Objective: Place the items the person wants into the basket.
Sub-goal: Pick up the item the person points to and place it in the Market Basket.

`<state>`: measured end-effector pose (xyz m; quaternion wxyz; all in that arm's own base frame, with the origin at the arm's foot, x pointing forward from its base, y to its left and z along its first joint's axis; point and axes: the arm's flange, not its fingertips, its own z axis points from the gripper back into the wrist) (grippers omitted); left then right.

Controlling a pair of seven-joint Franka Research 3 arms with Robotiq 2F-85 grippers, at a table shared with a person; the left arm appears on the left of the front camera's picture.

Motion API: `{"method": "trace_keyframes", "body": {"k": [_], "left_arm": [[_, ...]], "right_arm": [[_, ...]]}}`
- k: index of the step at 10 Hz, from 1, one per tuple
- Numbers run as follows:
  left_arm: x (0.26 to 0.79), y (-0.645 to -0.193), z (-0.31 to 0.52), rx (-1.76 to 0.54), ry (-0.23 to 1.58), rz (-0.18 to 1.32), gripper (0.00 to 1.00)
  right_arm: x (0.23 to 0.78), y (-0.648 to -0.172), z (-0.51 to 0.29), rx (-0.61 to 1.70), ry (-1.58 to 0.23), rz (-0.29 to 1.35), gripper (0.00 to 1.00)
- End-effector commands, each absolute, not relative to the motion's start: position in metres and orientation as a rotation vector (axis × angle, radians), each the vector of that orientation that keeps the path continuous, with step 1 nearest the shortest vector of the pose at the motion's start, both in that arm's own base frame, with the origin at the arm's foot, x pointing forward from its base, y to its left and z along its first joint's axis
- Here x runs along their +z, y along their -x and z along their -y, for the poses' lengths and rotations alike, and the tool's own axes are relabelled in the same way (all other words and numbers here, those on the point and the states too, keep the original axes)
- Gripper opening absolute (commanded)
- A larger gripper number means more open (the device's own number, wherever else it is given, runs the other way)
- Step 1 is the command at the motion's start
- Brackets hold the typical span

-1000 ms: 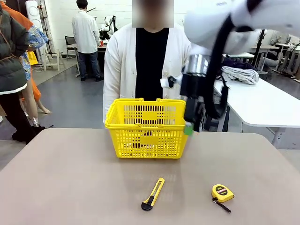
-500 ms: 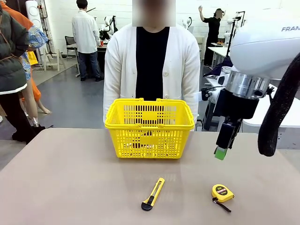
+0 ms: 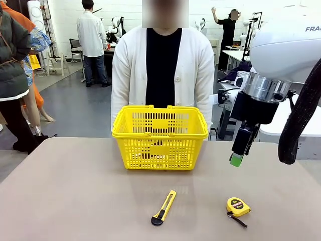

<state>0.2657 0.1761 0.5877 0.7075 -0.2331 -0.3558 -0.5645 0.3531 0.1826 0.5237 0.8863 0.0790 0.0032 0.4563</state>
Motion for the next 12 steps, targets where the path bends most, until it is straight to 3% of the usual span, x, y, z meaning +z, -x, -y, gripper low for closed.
{"method": "trace_keyframes", "body": {"k": [1,6,8,12], "left_arm": [[0.588,-0.265,-0.178,-1.271,0.521,0.811,1.00],[0.588,-0.265,-0.178,-1.271,0.521,0.811,1.00],[0.588,-0.265,-0.178,-1.271,0.521,0.811,1.00],[0.588,-0.265,-0.178,-1.271,0.521,0.811,1.00]], "right_arm": [[0.524,-0.351,-0.182,0.949,-0.158,-0.013,0.94],[0.524,-0.353,-0.183,0.951,-0.167,-0.006,0.94],[0.551,-0.335,-0.137,1.083,-0.274,0.107,0.94],[0.604,-0.292,-0.016,1.259,-0.690,0.408,0.94]]}}
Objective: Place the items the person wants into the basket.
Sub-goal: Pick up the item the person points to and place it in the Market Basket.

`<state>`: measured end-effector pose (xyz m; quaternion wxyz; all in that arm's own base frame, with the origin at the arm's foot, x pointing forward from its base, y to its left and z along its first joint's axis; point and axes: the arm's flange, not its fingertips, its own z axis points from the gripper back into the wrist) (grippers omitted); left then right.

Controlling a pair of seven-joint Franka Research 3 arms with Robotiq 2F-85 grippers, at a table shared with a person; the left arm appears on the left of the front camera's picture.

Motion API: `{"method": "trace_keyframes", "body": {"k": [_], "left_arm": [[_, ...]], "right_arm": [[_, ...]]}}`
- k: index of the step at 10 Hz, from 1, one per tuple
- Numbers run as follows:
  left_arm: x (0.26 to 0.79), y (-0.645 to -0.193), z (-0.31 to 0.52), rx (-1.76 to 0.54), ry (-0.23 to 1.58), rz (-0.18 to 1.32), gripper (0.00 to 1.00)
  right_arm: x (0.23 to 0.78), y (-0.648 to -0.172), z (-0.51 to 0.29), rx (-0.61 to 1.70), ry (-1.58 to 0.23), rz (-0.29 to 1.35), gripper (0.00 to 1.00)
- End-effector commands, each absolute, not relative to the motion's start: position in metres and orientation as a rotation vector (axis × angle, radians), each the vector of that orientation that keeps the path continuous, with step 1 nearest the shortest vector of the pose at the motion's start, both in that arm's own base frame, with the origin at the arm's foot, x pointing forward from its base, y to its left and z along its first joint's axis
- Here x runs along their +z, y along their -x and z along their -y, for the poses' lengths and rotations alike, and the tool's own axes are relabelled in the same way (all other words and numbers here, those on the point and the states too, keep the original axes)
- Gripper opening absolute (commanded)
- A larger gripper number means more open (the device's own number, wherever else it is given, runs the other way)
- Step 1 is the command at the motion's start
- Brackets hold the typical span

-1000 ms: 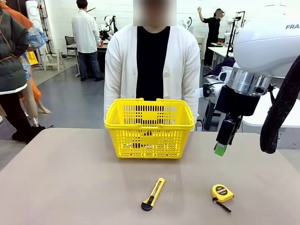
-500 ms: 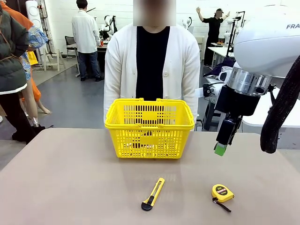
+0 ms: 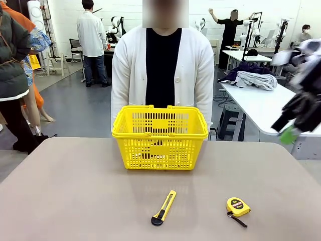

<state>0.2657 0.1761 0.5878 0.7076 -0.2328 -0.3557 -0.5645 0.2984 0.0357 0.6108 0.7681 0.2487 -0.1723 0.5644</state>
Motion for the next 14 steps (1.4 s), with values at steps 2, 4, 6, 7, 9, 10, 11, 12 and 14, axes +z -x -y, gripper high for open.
{"method": "trace_keyframes", "body": {"k": [2,4,6,7,9,10,11,12,14], "left_arm": [[0.588,-0.265,-0.178,-1.271,0.521,0.811,1.00],[0.588,-0.265,-0.178,-1.271,0.521,0.811,1.00],[0.588,-0.265,-0.178,-1.271,0.521,0.811,1.00],[0.588,-0.265,-0.178,-1.271,0.521,0.811,1.00],[0.588,-0.265,-0.178,-1.271,0.521,0.811,1.00],[0.588,-0.265,-0.178,-1.271,0.521,0.811,1.00],[0.588,-0.265,-0.178,-1.271,0.521,0.811,1.00],[0.588,-0.265,-0.178,-1.271,0.521,0.811,1.00],[0.588,-0.265,-0.178,-1.271,0.521,0.811,1.00]], "right_arm": [[0.591,-0.273,0.049,1.367,-0.805,0.582,0.94],[0.564,-0.249,0.097,1.340,-0.799,0.743,0.94],[0.538,-0.230,0.134,1.158,-0.725,0.834,0.94],[0.530,-0.223,0.144,1.079,-0.704,0.833,0.94],[0.524,-0.203,0.159,0.992,-0.682,0.853,0.94],[0.523,-0.195,0.163,0.963,-0.672,0.847,0.94],[0.525,-0.186,0.165,0.959,-0.660,0.859,0.94],[0.528,-0.181,0.166,0.951,-0.654,0.885,0.94],[0.531,-0.180,0.166,0.935,-0.640,0.891,0.94]]}}
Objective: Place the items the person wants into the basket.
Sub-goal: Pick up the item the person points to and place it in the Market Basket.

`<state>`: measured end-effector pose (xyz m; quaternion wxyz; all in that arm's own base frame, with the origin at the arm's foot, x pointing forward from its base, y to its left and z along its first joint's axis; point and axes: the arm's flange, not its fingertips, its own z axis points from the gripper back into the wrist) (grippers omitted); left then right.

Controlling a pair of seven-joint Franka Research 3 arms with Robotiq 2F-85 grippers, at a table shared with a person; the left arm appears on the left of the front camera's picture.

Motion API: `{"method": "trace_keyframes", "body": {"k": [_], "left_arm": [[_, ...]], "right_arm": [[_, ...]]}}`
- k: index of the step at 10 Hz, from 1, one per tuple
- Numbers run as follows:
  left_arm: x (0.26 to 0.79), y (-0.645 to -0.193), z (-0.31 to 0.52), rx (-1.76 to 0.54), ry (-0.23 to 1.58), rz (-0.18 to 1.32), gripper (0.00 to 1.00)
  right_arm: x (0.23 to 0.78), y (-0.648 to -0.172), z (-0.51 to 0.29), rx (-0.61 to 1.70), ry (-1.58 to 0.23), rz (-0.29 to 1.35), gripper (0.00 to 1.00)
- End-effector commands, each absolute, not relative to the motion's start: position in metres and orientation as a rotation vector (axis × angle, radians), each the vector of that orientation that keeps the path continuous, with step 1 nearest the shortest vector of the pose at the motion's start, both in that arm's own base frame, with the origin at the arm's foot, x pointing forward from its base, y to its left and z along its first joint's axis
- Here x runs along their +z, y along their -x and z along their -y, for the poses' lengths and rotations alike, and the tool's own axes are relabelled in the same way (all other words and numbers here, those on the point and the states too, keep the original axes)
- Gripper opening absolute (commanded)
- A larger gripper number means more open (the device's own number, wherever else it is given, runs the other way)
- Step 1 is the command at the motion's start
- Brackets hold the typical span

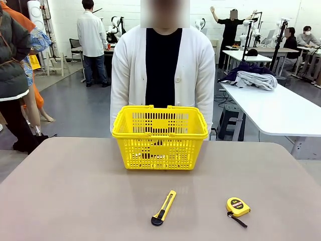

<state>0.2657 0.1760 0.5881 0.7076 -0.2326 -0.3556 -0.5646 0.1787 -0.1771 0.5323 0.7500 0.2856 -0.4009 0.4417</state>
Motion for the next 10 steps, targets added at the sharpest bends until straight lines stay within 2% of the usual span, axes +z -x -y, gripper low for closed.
{"method": "trace_keyframes", "body": {"k": [1,10], "left_arm": [[0.588,-0.265,-0.178,-1.271,0.521,0.811,1.00],[0.588,-0.265,-0.178,-1.271,0.521,0.811,1.00]], "right_arm": [[0.533,-0.183,0.164,0.930,-0.638,0.885,0.94],[0.532,-0.179,0.177,0.965,-0.624,0.876,0.94]]}}
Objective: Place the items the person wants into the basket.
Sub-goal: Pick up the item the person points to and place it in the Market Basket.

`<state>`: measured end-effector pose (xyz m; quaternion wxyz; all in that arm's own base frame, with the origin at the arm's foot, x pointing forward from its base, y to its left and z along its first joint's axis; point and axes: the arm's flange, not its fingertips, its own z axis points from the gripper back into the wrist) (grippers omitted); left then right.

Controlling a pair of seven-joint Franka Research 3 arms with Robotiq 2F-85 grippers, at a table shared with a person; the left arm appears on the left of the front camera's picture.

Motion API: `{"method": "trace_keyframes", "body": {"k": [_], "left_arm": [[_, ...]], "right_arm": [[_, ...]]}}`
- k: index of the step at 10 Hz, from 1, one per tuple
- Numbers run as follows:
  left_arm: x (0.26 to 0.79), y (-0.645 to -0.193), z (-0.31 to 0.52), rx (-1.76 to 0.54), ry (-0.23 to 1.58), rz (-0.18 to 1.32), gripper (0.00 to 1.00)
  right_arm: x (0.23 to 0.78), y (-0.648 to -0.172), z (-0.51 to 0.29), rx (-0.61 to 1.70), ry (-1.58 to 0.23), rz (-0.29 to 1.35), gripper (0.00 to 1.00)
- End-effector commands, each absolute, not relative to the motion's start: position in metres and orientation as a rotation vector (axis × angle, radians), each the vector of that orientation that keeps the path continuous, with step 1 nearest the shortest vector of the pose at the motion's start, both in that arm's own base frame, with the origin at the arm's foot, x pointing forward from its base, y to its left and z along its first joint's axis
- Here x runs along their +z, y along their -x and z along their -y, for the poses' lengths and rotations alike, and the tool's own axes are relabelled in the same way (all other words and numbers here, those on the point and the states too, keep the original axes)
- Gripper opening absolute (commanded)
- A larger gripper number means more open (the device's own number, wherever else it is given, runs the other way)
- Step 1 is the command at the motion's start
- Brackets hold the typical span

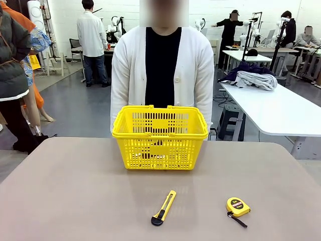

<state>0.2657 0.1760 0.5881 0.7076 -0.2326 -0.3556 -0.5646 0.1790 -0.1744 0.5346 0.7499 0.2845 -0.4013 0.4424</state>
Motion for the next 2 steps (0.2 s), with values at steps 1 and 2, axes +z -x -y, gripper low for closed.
{"method": "trace_keyframes", "body": {"k": [1,2], "left_arm": [[0.5883,-0.2652,-0.1779,-1.271,0.521,0.811,1.00],[0.5883,-0.2652,-0.1779,-1.271,0.521,0.811,1.00]], "right_arm": [[0.5323,-0.1787,0.1771,0.965,-0.624,0.876,0.94],[0.5323,-0.1787,0.1771,0.965,-0.624,0.876,0.94]]}}
